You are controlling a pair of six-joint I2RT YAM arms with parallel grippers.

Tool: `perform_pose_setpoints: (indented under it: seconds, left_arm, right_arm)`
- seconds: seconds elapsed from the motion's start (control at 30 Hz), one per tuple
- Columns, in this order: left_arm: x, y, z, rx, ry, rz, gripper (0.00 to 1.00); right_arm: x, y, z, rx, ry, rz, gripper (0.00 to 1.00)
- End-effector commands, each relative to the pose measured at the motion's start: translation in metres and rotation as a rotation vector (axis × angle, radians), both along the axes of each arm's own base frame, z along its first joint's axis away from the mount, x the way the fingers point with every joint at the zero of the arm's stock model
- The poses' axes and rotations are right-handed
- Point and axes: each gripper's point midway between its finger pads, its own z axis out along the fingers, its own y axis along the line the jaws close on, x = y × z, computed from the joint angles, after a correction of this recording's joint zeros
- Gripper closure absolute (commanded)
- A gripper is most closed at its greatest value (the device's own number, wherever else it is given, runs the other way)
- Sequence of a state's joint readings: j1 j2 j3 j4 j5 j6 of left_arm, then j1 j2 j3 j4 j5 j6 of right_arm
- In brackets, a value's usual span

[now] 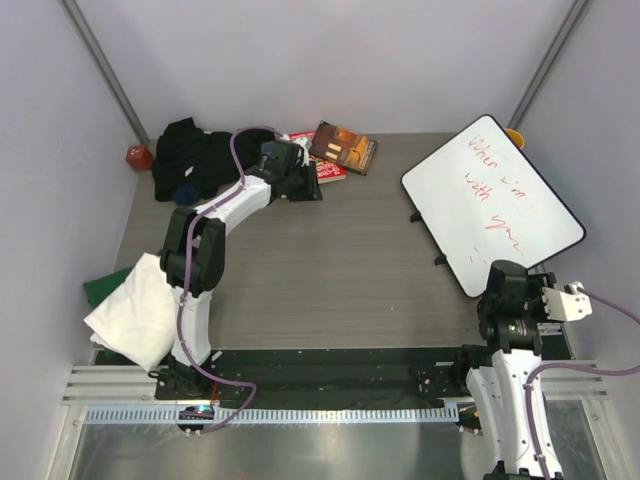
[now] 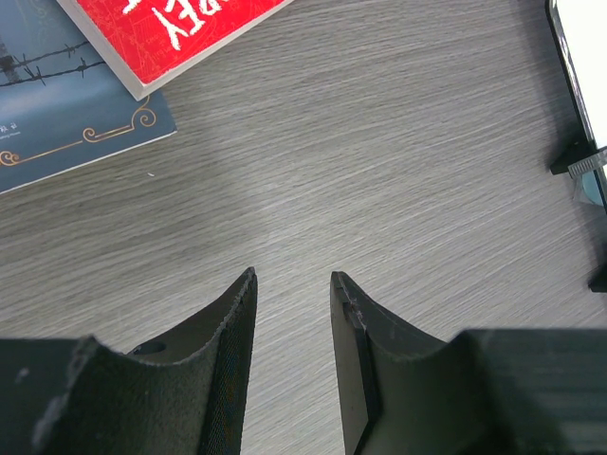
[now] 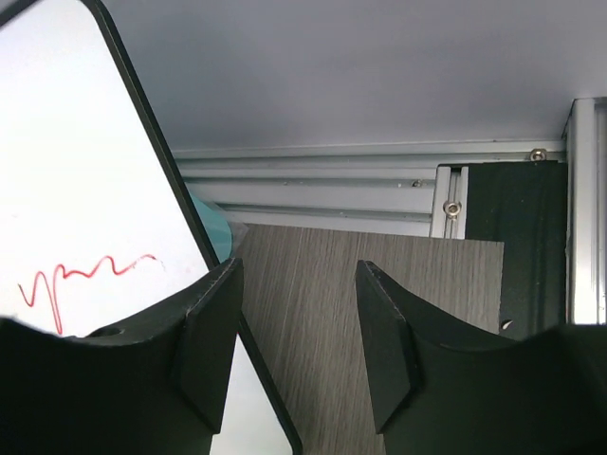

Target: Fold and stack the t-shirts

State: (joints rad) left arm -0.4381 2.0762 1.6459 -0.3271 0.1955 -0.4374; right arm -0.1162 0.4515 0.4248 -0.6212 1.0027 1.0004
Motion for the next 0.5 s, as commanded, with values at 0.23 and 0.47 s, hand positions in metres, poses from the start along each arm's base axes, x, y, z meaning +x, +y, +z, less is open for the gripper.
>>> perform_pose_setpoints:
  seconds: [0.23, 0.47]
  left_arm:
    - [-0.003, -0.006, 0.020, -0.029, -0.035, -0.029, 0.62]
    - [-0.002, -0.006, 0.020, -0.028, -0.038, -0.031, 0.62]
  right_arm:
    - [-0.011, -0.011, 0.068, -0.071, -0.105, -0.086, 0.48]
    - [0.036, 0.022, 0.081, 0.008, -0.182, 0.223, 0.57]
